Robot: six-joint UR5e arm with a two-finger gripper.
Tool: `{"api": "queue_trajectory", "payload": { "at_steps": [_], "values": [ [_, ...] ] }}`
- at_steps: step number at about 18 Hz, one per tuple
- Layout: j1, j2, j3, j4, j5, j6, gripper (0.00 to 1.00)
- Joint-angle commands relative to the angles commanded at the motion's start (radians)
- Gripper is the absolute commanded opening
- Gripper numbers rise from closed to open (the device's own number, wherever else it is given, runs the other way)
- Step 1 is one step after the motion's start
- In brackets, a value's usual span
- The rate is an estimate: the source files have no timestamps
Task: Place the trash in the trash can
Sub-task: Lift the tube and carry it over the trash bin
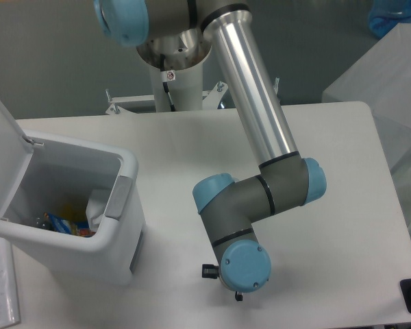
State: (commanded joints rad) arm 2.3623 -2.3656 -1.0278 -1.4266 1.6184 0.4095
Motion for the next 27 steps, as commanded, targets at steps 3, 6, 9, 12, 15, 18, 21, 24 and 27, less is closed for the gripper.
{"api": "queue_trajectory", "payload": {
  "at_steps": [3,6,9,12,15,18,21,24,27],
  "values": [
    [0.011,0.069,0.026,0.002,-0.07,0.003,0.0],
    [0.037,0.135,0.046,0.076,-0.191,0.0,0.0],
    [0.049,0.184,0.046,0.196,-0.296,-0.006,0.0],
    [0.048,0.223,0.048,0.313,-0.36,-0.037,0.0],
    [0.048,0.262,0.057,0.399,-0.448,-0.081,0.0],
    [0.048,0.304,0.06,0.416,-0.541,-0.083,0.0],
    [0.049,0.338,0.061,0.422,-0.627,-0.081,0.0],
    [0.049,0.364,0.054,0.449,-0.716,-0.084,0.0],
    [0.045,0.399,0.051,0.451,-0.77,-0.084,0.0]
  ]
}}
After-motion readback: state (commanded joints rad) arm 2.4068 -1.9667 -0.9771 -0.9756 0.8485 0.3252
